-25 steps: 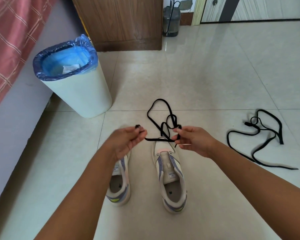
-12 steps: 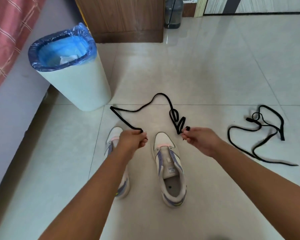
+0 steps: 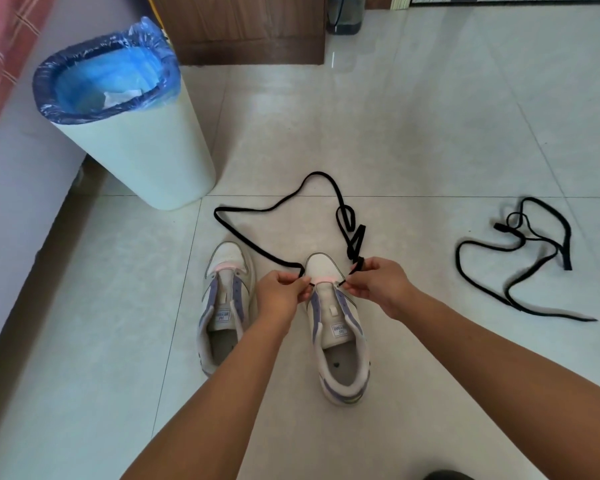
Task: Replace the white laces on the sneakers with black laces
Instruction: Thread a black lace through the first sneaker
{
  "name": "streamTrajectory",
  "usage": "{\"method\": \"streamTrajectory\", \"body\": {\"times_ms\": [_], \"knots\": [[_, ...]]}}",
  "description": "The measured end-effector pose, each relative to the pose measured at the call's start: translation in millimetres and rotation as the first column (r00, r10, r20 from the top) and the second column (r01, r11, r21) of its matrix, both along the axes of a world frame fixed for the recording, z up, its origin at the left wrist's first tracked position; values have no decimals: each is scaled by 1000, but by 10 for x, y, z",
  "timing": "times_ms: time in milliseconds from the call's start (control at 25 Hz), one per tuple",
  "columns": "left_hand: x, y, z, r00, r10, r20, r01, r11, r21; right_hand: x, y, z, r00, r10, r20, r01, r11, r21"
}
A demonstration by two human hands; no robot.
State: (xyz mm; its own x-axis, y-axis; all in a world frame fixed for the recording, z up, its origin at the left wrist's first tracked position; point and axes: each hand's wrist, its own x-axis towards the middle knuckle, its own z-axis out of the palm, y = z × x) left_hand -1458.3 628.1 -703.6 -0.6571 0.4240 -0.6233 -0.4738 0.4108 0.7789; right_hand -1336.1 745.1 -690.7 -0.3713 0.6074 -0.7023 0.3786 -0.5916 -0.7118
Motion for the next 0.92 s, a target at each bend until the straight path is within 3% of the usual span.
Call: {"method": "streamTrajectory", "body": {"times_ms": [400,640,760,920], "knots": [[21,-86,-45,979,-109,-171,85,986,-141,-15,-54,33,983,160,90,-177,955,237],[152,-94,-30,961,-69,-269,23,985,-171,-55,-186,-53,957,125,262,-223,894,388],[244,-95,-24,956,-34,-291,-3,992,-125,-81,-241,-67,962,103,254,-198,901,386],[314,-105,-17,893,-174,-416,104,977,-186,-39,-268,-85,959,84,271,-192,897,399]]}}
